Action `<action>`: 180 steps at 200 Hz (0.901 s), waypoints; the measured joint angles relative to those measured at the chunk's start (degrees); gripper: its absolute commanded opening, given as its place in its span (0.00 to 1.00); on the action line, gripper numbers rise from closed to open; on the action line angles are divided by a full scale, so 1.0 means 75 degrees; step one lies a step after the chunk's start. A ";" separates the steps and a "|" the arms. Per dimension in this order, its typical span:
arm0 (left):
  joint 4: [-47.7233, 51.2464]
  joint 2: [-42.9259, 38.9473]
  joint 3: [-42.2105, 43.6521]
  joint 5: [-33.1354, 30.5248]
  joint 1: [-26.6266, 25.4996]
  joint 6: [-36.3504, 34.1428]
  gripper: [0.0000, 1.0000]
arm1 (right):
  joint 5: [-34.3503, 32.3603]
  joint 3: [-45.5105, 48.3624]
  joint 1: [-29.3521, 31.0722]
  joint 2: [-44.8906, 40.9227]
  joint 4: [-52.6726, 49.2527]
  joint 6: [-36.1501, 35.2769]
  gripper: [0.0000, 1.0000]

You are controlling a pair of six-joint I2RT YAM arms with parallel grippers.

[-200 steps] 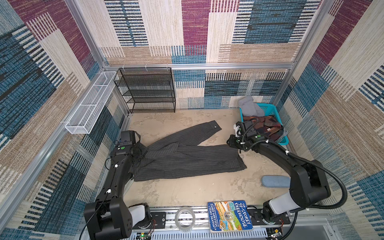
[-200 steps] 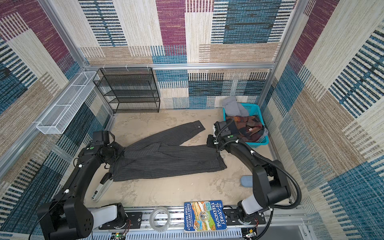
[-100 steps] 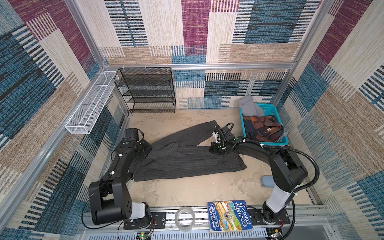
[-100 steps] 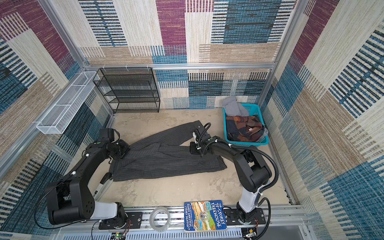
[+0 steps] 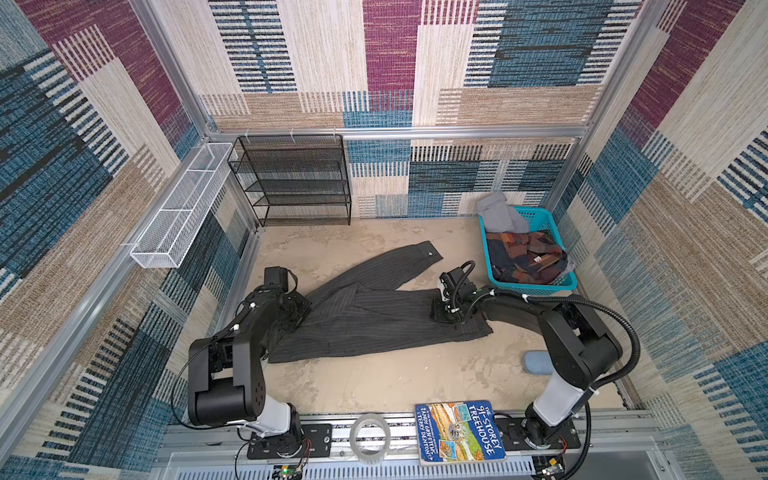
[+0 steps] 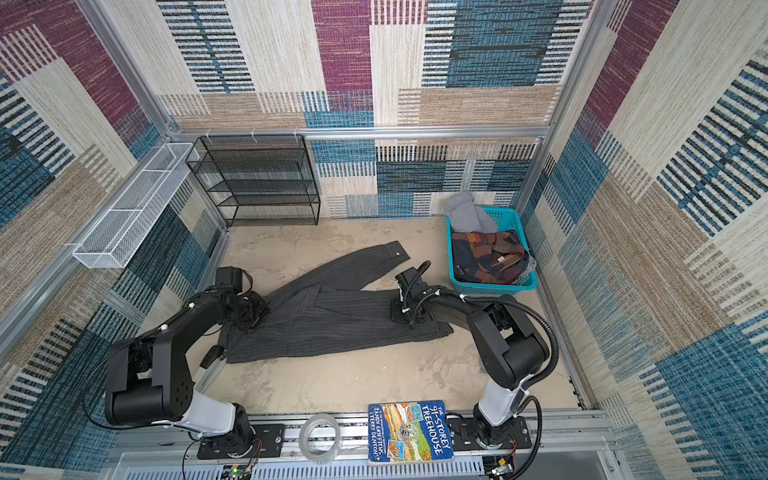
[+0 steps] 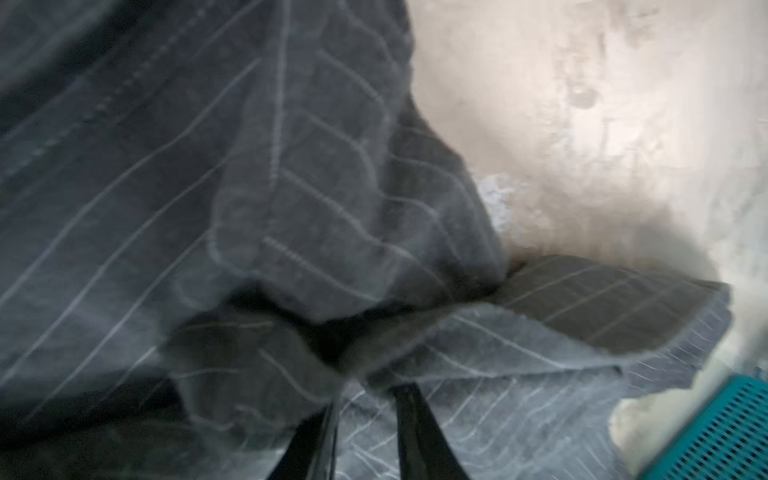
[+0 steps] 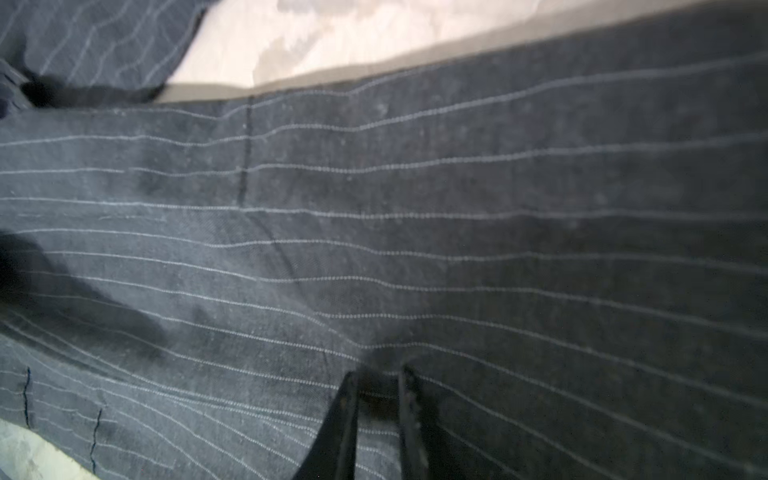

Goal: Fold and stack the long sleeve shirts

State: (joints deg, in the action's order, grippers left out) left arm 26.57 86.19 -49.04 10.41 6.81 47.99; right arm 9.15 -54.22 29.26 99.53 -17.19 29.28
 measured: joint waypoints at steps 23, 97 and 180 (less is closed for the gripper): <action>0.0224 -0.0093 -0.0023 -0.0111 0.0093 -0.0003 0.41 | -0.0294 -0.0224 -0.0020 0.0035 -0.0207 -0.0009 0.25; 0.1274 -0.0635 -0.1734 0.0102 0.0140 -0.0734 0.53 | -0.0947 -0.1789 -0.0073 -0.0682 -0.1326 -0.0318 0.38; 0.1635 0.0350 -0.2541 0.0659 0.0131 -0.1285 0.51 | -0.1209 -0.5613 -0.1212 0.3045 -0.0463 -0.0519 0.40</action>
State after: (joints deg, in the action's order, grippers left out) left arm 38.83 88.82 -68.10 15.35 7.79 38.35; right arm 0.08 -96.31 20.16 122.37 -20.67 25.39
